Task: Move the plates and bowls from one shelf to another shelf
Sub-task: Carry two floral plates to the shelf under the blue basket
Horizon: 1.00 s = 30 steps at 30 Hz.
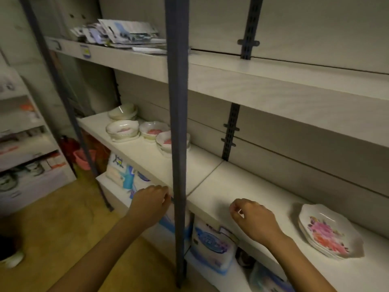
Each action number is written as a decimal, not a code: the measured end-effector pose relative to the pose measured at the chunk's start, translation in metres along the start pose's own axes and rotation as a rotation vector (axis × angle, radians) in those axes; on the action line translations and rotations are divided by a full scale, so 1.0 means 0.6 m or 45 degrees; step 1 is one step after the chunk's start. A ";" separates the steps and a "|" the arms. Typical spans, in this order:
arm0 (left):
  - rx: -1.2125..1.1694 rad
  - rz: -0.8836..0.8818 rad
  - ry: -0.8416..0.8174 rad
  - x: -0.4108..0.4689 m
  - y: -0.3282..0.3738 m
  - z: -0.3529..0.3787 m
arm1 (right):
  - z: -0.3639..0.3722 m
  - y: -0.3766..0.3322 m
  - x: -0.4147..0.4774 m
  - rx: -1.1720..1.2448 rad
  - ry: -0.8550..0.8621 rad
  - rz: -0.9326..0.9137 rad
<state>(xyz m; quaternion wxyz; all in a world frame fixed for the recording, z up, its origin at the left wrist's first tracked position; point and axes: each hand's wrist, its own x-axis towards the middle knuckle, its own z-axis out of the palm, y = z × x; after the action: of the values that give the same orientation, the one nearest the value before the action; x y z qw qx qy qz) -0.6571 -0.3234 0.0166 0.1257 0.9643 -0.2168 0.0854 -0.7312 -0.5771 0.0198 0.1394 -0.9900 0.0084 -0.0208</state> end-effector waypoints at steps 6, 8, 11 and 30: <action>0.040 -0.045 -0.020 0.008 -0.182 -0.027 | 0.049 -0.150 0.073 0.042 0.044 -0.035; 0.036 -0.034 -0.028 0.018 -0.237 -0.034 | 0.065 -0.200 0.098 0.085 0.011 -0.020; 0.029 0.004 -0.057 0.036 -0.309 -0.049 | 0.083 -0.267 0.136 0.149 -0.020 0.014; -0.078 0.244 0.006 0.298 -0.564 -0.039 | 0.136 -0.372 0.446 -0.018 0.049 0.375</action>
<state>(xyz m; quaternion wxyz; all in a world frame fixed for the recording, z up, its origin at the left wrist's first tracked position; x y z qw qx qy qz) -0.3515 -0.0915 0.0087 0.1470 0.9347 -0.3101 0.0924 -0.4579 -0.3461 0.0136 0.1337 -0.9784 0.1563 -0.0189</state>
